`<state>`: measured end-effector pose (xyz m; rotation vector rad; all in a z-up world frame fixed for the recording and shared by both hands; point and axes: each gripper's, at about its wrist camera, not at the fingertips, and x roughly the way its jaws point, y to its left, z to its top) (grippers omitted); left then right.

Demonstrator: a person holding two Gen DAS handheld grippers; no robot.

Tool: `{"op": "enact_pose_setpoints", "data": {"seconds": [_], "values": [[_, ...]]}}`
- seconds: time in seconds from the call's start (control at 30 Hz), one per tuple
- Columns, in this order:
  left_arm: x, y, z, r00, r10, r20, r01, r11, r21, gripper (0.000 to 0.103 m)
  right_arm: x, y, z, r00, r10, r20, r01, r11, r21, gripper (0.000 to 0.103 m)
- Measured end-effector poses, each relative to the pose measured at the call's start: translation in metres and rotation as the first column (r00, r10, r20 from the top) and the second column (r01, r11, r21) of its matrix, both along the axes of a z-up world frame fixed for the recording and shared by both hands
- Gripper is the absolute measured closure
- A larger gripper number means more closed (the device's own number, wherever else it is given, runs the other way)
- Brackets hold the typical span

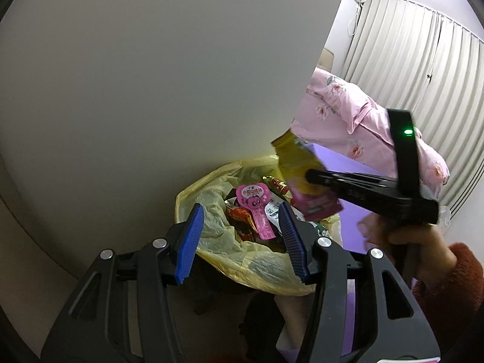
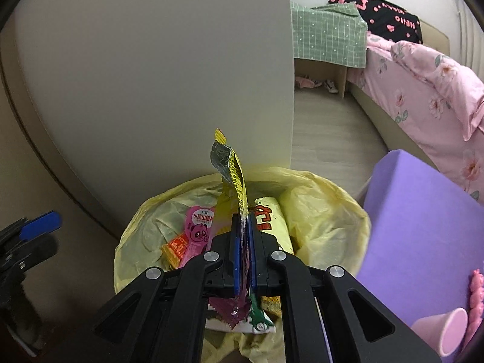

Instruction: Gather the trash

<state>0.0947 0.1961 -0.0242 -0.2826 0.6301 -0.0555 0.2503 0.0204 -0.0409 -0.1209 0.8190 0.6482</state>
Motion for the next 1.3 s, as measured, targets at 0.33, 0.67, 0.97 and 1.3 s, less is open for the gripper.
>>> {"op": "enact_pose_setpoints", "data": {"seconds": [0.33, 0.67, 0.97, 1.3], "values": [[-0.013, -0.019, 0.007, 1.000, 0.005, 0.024, -0.005, 1.000, 0.010, 0.054, -0.009, -0.010, 0.001, 1.000, -0.015, 0.013, 0.014, 1.000, 0.028, 0.060], [-0.032, -0.078, 0.018, 0.997, -0.053, 0.047, 0.049, 0.996, 0.080, 0.041, -0.083, -0.086, 0.041, 0.984, -0.131, 0.125, 0.132, 0.991, 0.003, 0.060], [-0.054, -0.145, 0.018, 0.987, -0.162, 0.016, 0.158, 0.974, 0.162, 0.031, -0.175, -0.153, 0.053, 0.953, -0.240, 0.185, 0.238, 0.971, 0.032, 0.060], [-0.079, -0.174, 0.024, 0.982, -0.186, 0.028, 0.171, 0.946, 0.274, 0.032, -0.237, -0.174, 0.048, 0.894, -0.380, 0.237, 0.377, 0.924, 0.062, 0.060]]}}
